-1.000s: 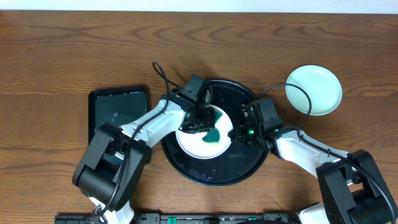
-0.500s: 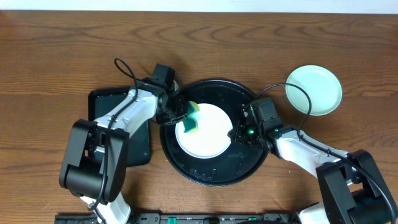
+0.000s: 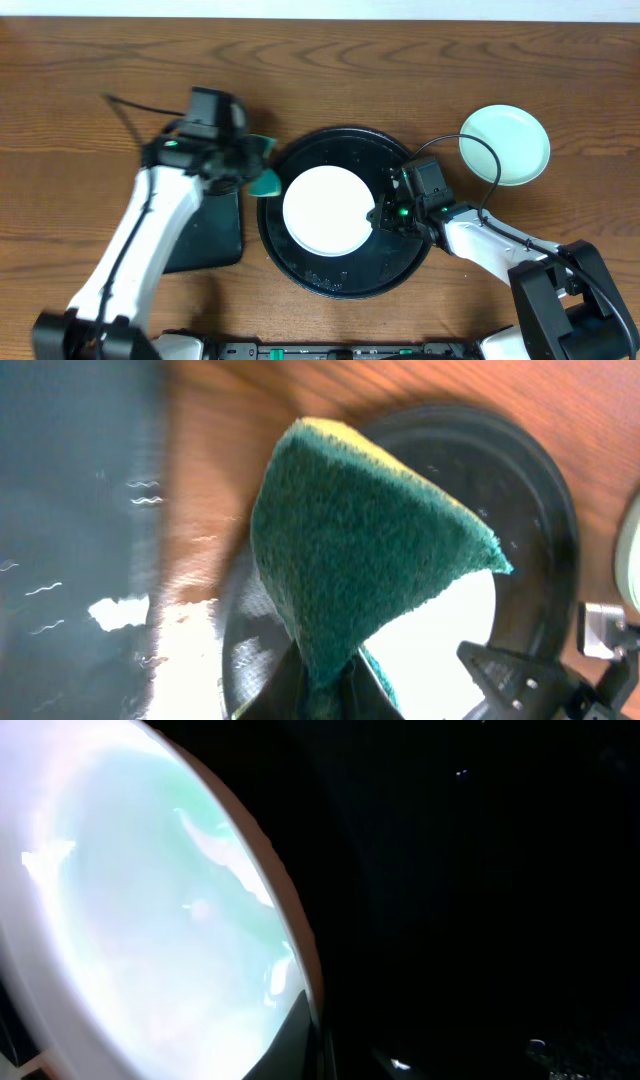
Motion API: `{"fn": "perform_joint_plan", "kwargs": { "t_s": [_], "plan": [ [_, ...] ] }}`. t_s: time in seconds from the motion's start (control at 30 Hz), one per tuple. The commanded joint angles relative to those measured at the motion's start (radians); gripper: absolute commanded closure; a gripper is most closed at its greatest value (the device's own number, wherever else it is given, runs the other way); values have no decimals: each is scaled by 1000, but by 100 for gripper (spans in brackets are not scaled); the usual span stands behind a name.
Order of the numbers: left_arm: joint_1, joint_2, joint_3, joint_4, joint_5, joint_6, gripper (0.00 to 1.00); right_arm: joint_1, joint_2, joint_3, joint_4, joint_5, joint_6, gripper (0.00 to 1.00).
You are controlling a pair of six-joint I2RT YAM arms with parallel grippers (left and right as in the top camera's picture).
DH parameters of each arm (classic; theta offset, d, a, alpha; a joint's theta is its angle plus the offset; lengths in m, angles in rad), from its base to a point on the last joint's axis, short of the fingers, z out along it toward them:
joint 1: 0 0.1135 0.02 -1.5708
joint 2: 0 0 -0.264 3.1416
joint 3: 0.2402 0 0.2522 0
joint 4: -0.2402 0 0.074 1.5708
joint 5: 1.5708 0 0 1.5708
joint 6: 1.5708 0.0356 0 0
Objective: Clean dirty plates on tray and stack at the side
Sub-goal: 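Return the sponge to the black tray and open the left gripper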
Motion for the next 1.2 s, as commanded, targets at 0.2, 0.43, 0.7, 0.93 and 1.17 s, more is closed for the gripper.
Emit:
{"fn": "perform_joint_plan", "kwargs": {
  "t_s": [0.2,0.43,0.7,0.93,1.17],
  "plan": [
    [284,70,9,-157,-130,67,93,9,28,-21,-25,32,3,99],
    [372,264,2,-148,-154,130,93,9,28,-21,-25,32,3,99],
    [371,361,2,-103,-107,130,50,9,28,-21,-26,32,3,99],
    [362,269,2,-105,43,176,43,9,28,-21,-24,32,3,99],
    [270,-41,2,-135,48,175,21,9,26,-11,-37,32,-5,98]
  ]
}}
